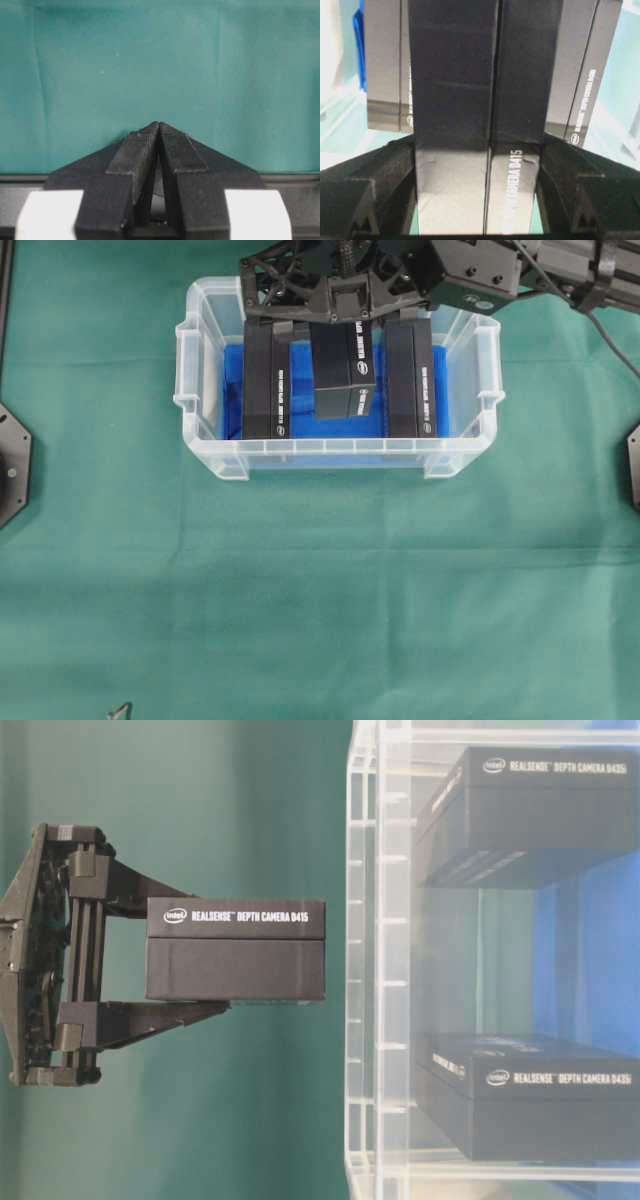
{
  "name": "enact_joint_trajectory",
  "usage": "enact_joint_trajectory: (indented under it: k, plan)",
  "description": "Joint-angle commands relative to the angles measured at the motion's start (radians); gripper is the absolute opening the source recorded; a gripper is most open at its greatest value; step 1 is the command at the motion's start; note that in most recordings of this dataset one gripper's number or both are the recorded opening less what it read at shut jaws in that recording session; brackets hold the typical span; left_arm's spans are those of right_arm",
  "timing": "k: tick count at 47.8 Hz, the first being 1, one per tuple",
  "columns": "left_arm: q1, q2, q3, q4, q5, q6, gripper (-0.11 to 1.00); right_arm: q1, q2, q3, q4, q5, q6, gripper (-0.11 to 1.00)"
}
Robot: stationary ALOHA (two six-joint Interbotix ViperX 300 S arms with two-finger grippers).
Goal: Take the box out of the case with the right arm.
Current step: 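Lift the middle black box upward out of the foam slot, then carry the box over the front wall of the case toward the table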
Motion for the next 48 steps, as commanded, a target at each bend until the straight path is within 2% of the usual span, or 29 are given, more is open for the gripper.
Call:
enact_joint_trajectory:
  k: [1, 6, 21, 48]
  plan:
    - [0.000, 0.003, -0.026, 0.002, -0.003, 0.000, 0.00, 0.005, -0.046, -0.031, -0.003, 0.005, 0.002, 0.65]
    - [0.000, 0.003, -0.026, 0.002, -0.003, 0.000, 0.00, 0.020, -0.046, -0.031, -0.003, 0.009, 0.017, 0.65]
    - [0.000, 0.003, -0.026, 0.002, -0.002, 0.002, 0.00, 0.127, -0.046, -0.032, -0.003, 0.029, 0.144, 0.65]
    - [0.000, 0.003, -0.029, 0.002, -0.002, 0.002, 0.00, 0.393, -0.046, -0.032, -0.021, 0.029, 0.442, 0.65]
